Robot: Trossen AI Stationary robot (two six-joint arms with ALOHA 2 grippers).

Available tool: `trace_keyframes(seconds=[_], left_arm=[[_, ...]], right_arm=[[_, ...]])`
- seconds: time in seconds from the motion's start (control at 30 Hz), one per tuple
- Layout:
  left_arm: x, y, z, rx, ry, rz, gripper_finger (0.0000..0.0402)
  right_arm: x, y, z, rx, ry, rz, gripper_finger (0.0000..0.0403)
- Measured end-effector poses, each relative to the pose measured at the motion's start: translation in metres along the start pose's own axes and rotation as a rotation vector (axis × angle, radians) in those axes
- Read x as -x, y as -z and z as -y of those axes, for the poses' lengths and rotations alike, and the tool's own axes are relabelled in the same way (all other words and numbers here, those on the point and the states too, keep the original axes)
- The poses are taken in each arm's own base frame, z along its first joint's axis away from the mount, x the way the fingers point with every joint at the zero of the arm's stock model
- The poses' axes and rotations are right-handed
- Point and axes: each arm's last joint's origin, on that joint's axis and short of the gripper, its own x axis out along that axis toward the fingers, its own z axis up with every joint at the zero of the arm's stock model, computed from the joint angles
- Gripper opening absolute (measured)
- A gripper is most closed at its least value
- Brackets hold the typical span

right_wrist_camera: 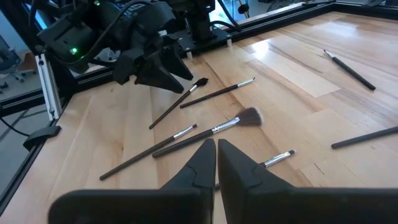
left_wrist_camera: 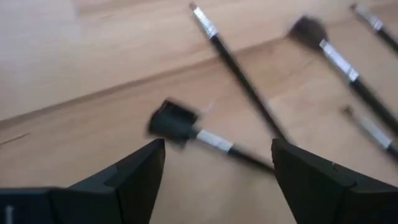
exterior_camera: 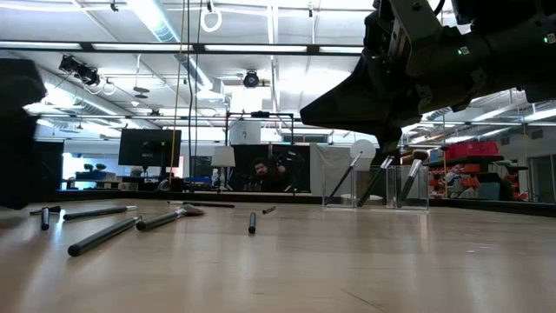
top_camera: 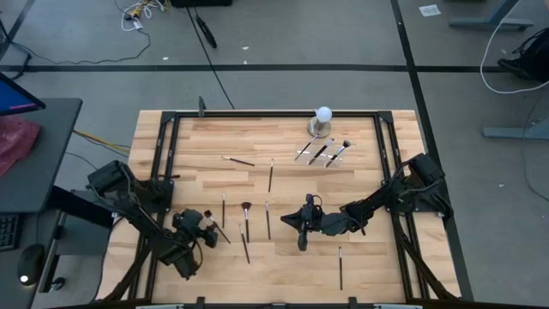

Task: Put items in baskets/containers
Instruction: Put the eye groomer brush into the transparent organizer

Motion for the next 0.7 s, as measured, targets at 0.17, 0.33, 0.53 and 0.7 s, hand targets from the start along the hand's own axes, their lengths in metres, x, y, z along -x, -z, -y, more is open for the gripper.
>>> trace_keyframes(seconds=[0.17, 0.33, 0.53, 0.7], left_arm=[[-0.018, -0.003, 0.006, -0.036, -0.054, 0.017, 0.0299], [-0.021, -0.002, 0.007, -0.134, -0.084, -0.016, 0.0283], [-0.011, 0.005, 0.002, -0.199, -0.061, -0.046, 0.0242], [0.005, 0.008, -0.002, -0.284, -0.015, -0.118, 0.0209]], right_arm=[[0.0, 0.0, 0.0, -0.011, 0.0, -0.001, 0.0021], [0.0, 0.0, 0.0, -0.008, 0.002, -0.003, 0.0021], [0.0, 0.001, 0.001, -0.005, 0.004, -0.007, 0.0021], [0.0, 0.001, 0.001, -0.005, 0.005, -0.008, 0.0021]])
